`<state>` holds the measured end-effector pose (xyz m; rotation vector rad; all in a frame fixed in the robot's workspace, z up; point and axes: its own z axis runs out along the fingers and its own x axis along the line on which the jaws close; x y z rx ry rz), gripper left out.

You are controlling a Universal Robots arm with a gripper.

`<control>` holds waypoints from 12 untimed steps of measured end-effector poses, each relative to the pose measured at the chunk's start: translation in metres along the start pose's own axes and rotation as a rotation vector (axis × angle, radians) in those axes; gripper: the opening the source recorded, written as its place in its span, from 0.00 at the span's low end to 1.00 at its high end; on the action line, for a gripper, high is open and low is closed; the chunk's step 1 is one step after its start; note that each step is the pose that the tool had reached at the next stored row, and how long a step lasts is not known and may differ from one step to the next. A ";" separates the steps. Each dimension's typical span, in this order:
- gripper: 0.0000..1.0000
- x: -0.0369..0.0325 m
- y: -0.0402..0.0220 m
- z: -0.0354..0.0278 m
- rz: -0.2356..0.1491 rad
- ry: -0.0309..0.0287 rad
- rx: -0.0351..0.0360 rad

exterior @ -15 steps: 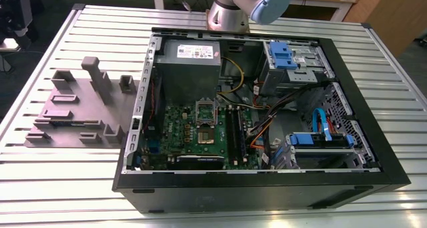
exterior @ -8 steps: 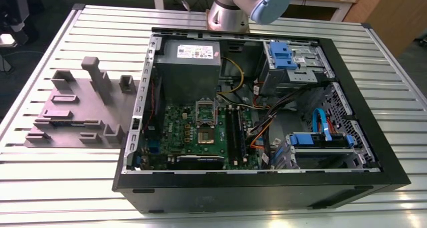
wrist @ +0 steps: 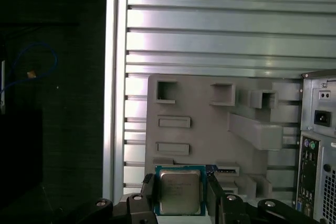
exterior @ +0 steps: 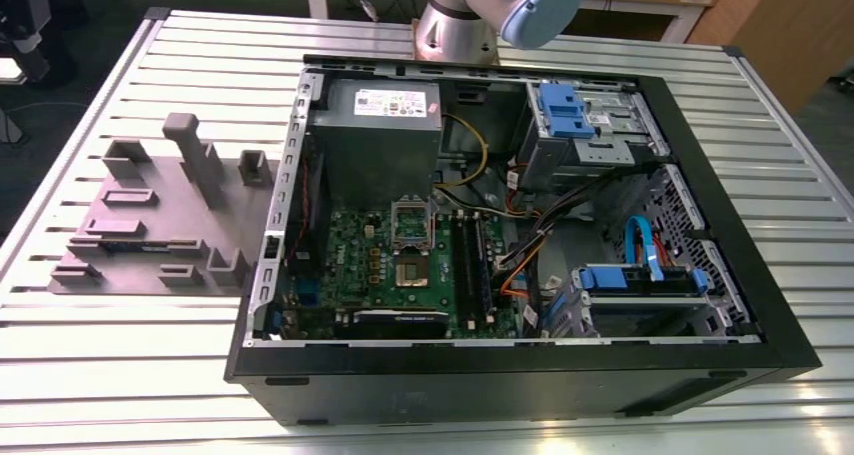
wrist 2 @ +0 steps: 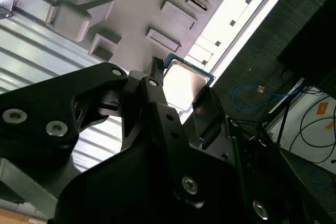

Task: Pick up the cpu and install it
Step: 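Pick up the cpu and move it towards the insertion slot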

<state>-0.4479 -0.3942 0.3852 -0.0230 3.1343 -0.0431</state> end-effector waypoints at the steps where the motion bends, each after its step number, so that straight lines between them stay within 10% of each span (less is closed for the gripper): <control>1: 0.47 0.0000 0.0000 0.0000 0.000 0.0000 0.0000; 12: 0.47 -0.0041 -0.0001 -0.0004 0.000 0.0003 0.0002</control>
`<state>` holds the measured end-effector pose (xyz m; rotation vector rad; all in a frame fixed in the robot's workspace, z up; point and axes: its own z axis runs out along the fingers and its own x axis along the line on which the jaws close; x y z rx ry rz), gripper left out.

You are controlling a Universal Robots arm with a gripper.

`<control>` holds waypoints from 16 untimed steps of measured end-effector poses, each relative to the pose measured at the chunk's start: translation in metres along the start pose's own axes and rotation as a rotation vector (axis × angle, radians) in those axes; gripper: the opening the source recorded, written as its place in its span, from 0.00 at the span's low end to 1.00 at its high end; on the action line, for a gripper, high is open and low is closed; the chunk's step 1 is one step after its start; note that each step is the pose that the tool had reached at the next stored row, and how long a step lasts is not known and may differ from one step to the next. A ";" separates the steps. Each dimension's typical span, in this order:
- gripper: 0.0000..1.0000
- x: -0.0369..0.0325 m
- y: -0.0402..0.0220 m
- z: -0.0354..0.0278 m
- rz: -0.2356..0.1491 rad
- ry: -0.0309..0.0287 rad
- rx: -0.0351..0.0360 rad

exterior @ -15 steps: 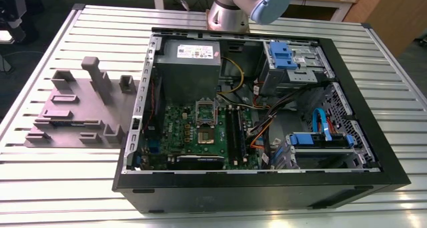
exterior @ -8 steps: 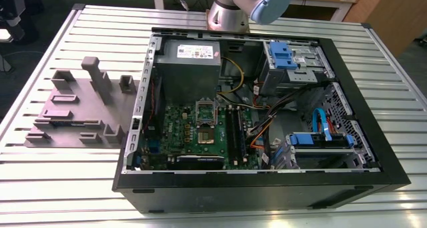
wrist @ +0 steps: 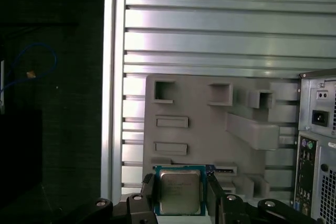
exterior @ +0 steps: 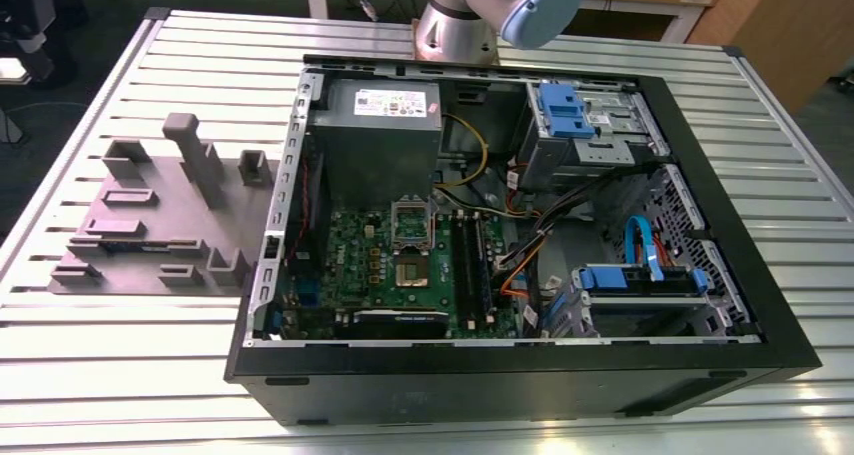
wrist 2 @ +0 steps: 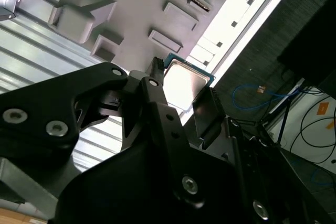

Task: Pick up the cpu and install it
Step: 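Pick up the cpu and move it towards the insertion slot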

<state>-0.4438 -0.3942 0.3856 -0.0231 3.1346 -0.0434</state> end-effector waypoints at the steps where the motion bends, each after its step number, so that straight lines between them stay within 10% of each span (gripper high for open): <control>1: 0.47 -0.0006 0.0000 0.0000 0.000 0.0000 0.0000; 16: 0.47 -0.0081 -0.0001 0.0001 0.000 0.0000 -0.0001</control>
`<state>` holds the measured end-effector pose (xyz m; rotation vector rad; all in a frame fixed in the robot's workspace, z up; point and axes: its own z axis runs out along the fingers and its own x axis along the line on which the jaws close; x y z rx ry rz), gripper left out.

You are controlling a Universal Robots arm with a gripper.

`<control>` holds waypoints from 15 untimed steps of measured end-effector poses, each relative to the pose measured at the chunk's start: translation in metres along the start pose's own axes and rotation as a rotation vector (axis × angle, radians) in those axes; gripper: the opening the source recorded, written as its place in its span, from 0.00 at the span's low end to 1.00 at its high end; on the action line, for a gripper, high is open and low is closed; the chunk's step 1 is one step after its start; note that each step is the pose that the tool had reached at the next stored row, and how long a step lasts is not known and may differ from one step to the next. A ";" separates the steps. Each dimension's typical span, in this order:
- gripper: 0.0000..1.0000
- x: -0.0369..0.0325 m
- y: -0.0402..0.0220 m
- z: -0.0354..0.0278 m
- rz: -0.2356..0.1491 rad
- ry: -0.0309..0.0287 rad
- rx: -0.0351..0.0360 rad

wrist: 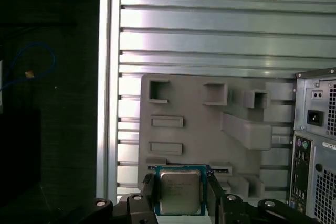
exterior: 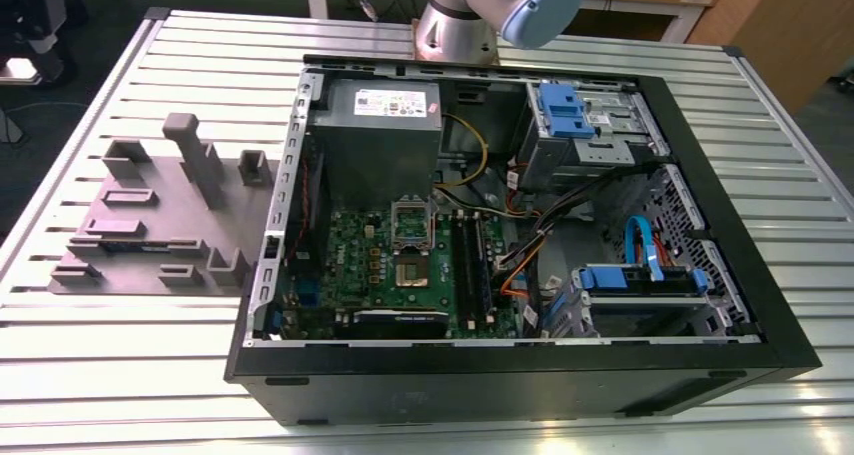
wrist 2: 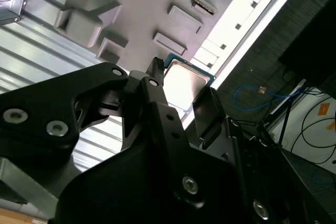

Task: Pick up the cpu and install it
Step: 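Pick up the cpu and move it towards the insertion slot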

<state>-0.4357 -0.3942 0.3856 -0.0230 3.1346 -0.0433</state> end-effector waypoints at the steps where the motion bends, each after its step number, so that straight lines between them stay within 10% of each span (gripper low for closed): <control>1: 0.47 -0.0004 0.0000 0.0000 0.000 0.0000 0.0000; 15: 0.47 -0.0050 -0.0001 0.0000 0.000 0.0000 0.0000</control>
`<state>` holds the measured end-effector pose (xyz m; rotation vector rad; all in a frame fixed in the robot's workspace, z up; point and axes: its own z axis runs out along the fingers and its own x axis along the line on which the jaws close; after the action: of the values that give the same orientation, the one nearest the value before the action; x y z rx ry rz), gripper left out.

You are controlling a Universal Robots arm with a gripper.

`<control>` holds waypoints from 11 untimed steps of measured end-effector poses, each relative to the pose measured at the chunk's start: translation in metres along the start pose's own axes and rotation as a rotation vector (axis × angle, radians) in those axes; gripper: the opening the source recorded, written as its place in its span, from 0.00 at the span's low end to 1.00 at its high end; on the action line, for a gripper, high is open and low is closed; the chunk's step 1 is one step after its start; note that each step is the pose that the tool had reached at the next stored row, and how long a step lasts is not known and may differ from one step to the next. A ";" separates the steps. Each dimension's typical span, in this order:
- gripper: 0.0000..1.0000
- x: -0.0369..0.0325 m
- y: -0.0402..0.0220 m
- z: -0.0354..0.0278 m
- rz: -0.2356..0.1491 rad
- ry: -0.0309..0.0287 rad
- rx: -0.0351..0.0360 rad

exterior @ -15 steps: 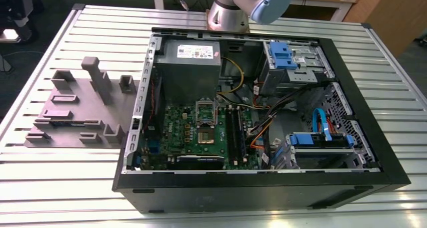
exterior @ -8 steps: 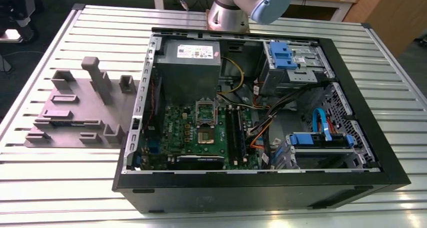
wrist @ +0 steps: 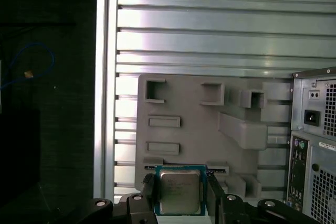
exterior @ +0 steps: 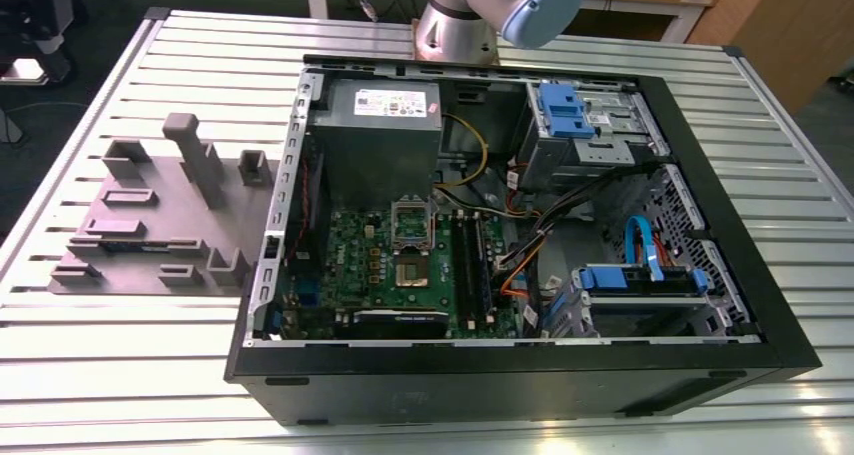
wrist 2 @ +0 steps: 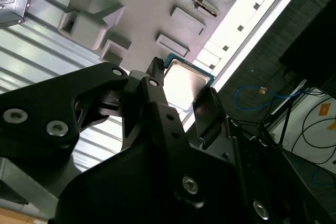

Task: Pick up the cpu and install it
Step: 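Pick up the cpu and move it towards the insertion slot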

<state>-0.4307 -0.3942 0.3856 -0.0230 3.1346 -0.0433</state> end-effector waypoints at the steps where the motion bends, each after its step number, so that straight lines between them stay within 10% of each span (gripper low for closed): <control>1: 0.47 -0.0002 0.0000 0.0000 0.000 0.0000 0.0000; 11: 0.47 -0.0027 0.0000 0.0000 0.000 0.0000 0.0000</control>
<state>-0.4279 -0.3942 0.3856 -0.0230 3.1346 -0.0433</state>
